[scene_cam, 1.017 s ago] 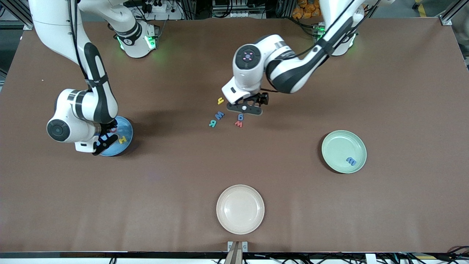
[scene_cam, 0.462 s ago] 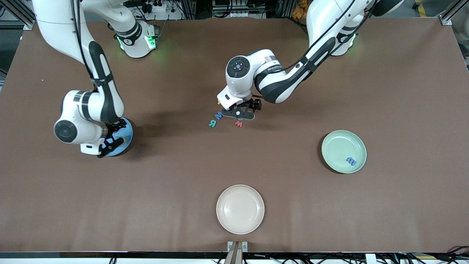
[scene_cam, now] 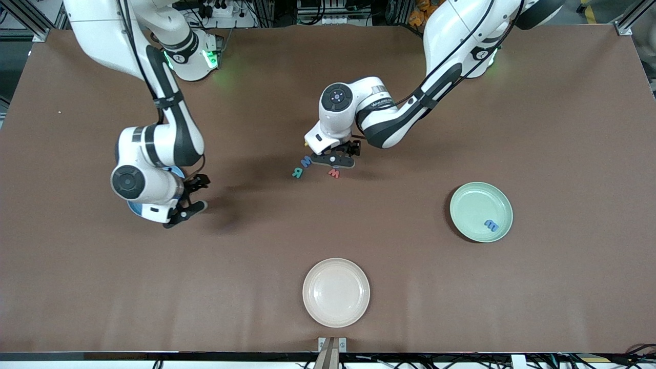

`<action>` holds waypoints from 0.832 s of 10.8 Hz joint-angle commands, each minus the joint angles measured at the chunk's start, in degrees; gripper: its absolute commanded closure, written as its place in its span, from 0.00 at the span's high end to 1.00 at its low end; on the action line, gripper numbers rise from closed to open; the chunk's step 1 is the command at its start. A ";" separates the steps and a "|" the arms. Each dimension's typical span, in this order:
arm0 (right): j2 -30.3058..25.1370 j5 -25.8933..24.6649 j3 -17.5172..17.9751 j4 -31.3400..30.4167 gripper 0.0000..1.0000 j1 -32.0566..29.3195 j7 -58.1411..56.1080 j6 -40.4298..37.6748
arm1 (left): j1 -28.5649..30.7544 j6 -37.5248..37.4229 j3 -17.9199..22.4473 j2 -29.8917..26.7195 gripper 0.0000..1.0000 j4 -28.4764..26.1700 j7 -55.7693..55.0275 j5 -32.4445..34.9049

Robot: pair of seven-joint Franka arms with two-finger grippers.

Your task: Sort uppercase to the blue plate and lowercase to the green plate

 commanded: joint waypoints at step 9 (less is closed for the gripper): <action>-0.98 0.76 7.52 2.17 1.00 0.00 24.31 0.42 | -4.44 3.74 5.05 4.13 0.68 1.82 -1.66 4.13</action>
